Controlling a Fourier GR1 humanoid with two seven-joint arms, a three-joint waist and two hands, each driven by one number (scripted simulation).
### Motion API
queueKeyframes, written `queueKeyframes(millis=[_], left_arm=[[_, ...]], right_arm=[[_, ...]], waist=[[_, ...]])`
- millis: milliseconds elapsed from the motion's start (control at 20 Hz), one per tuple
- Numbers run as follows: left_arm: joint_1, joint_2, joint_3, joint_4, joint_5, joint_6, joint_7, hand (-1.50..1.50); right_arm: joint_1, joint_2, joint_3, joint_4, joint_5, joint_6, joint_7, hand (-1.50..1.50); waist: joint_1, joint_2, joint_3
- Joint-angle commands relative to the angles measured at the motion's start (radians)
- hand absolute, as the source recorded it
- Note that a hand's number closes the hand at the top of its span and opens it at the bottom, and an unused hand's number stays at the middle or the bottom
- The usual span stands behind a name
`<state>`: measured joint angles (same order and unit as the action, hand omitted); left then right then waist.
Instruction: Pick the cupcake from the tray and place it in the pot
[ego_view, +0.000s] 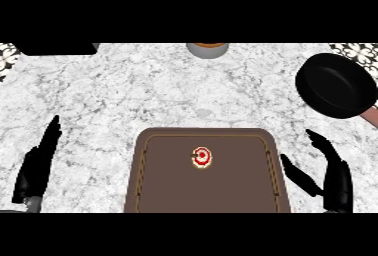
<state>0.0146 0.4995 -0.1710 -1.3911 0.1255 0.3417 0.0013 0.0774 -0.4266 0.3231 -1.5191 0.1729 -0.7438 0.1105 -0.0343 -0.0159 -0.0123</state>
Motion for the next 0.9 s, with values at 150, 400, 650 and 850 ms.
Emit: queueKeyframes(millis=[150,400,650,850], left_arm=[[0.008,0.060,0.053,-0.091,0.066,-0.064,0.065,0.00],[0.000,0.067,0.057,-0.081,0.065,-0.081,0.077,0.00],[0.019,0.043,0.020,-0.129,0.044,-0.074,0.082,0.00],[-0.022,0.047,0.042,-0.091,0.041,-0.072,0.082,0.00]], right_arm=[[0.177,0.074,0.198,-0.217,0.429,-0.250,0.181,-1.50],[0.196,0.054,0.221,-0.370,0.628,0.021,0.494,-1.50],[0.040,0.081,0.226,-0.486,0.712,0.358,0.794,-1.50],[-0.060,0.118,0.280,-0.505,0.675,0.618,0.995,-1.50]], waist=[[0.018,0.004,0.006],[0.023,0.012,0.003],[0.053,0.014,0.005],[0.059,0.020,0.006]])
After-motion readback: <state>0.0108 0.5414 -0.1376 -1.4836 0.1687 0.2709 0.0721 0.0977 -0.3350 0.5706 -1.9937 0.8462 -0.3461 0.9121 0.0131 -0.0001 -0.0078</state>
